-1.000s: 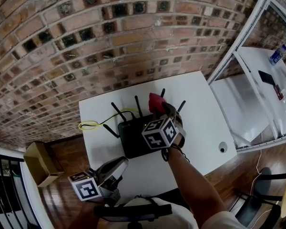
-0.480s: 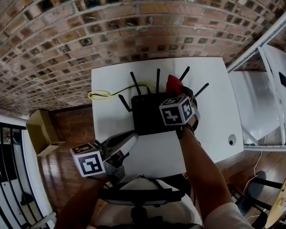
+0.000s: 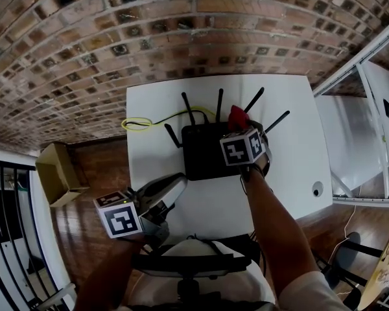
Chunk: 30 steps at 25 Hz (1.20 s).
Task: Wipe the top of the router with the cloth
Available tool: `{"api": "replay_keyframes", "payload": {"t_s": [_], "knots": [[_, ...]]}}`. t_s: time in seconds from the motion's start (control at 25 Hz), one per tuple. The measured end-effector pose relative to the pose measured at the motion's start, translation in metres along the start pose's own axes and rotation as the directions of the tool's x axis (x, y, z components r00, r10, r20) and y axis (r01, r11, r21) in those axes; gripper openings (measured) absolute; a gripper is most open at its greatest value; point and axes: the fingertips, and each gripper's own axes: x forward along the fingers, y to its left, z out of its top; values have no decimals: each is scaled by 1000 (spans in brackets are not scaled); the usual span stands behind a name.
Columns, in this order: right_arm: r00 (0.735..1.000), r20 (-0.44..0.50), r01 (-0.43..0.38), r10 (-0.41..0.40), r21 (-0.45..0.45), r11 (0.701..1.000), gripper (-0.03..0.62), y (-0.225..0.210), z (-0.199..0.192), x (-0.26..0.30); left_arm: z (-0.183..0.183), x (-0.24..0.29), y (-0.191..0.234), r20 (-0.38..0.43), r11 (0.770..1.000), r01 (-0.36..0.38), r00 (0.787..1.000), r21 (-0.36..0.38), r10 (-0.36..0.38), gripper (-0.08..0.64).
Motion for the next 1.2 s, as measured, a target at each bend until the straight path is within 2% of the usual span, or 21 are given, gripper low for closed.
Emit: {"api": "replay_keyframes", "payload": {"t_s": [0.48, 0.6, 0.8, 0.92, 1.2], "knots": [[999, 5, -36, 36, 35, 999, 107, -2, -4, 1, -6, 1, -8, 8, 1000, 6, 1000, 1, -6, 43], [999, 21, -45, 44, 14, 999, 107, -1, -2, -2, -11, 2, -11, 3, 1000, 16, 1000, 0, -16, 43], [994, 102, -48, 49, -13, 999, 107, -7, 3, -28, -25, 9, -19, -26, 1000, 14, 1000, 1, -14, 43], [987, 145, -65, 69, -32, 997, 107, -11, 2, -54, -26, 16, -28, -9, 1000, 9, 1000, 12, -9, 43], [954, 284, -84, 97, -58, 995, 107, -43, 2, -100, -44, 52, -49, 4, 1000, 5, 1000, 24, -5, 43]]}}
